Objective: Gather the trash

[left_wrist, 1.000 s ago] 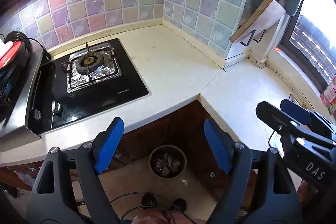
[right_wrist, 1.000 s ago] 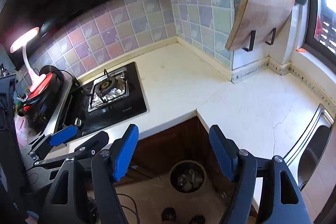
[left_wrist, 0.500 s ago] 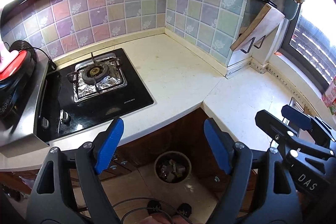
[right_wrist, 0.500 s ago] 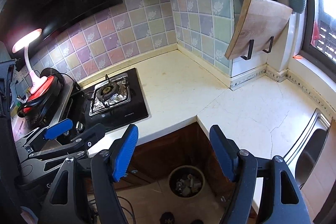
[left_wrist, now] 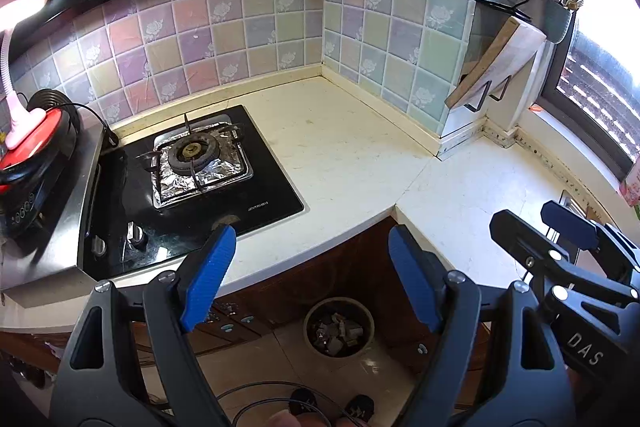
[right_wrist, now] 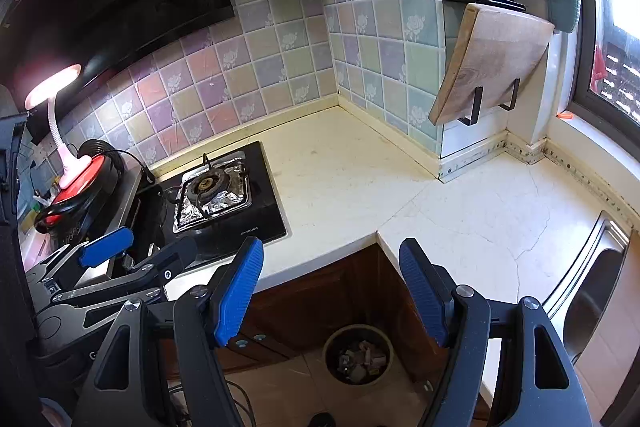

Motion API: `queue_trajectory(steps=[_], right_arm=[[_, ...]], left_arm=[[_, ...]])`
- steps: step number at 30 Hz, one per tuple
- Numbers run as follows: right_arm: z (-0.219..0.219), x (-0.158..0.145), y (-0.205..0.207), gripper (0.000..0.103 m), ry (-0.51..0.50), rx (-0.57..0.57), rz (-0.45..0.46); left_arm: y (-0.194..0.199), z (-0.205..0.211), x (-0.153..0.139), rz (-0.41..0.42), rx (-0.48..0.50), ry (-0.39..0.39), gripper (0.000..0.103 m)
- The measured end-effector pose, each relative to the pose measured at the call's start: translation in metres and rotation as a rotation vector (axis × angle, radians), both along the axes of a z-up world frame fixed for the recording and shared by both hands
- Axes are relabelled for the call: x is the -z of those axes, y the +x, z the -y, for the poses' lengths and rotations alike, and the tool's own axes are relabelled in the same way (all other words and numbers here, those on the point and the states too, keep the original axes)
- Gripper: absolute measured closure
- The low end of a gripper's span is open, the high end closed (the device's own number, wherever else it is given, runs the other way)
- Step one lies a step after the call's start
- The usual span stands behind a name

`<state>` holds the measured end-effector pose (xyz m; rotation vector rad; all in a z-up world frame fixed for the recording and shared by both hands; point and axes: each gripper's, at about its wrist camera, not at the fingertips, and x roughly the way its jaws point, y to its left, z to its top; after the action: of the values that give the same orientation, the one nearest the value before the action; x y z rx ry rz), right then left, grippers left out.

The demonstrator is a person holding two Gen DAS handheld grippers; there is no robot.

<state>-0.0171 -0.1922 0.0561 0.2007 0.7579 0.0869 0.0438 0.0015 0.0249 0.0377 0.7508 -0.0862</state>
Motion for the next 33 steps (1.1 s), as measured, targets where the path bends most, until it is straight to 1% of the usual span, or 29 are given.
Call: queue_trajectory(steps=[6, 15, 25, 33], right_arm=[[-0.002, -0.004, 0.002, 0.032, -0.001, 0.005, 0.015], [0.001, -0.002, 0.006, 0.032, -0.004, 0.004, 0.012], [-0.002, 0.001, 0.004, 0.032, -0.009, 0.013, 0.008], [-0.003, 0.002, 0.006, 0.032, -0.004, 0.014, 0.008]], left_arm=[[0.0, -0.001, -0.002, 0.011, -0.002, 0.001, 0.026], [0.002, -0.003, -0.001, 0.0, 0.004, 0.0, 0.026], [0.01, -0.005, 0.009, -0.03, 0.012, 0.013, 0.026], [0.012, -0.009, 0.01, -0.033, 0.018, 0.013, 0.026]])
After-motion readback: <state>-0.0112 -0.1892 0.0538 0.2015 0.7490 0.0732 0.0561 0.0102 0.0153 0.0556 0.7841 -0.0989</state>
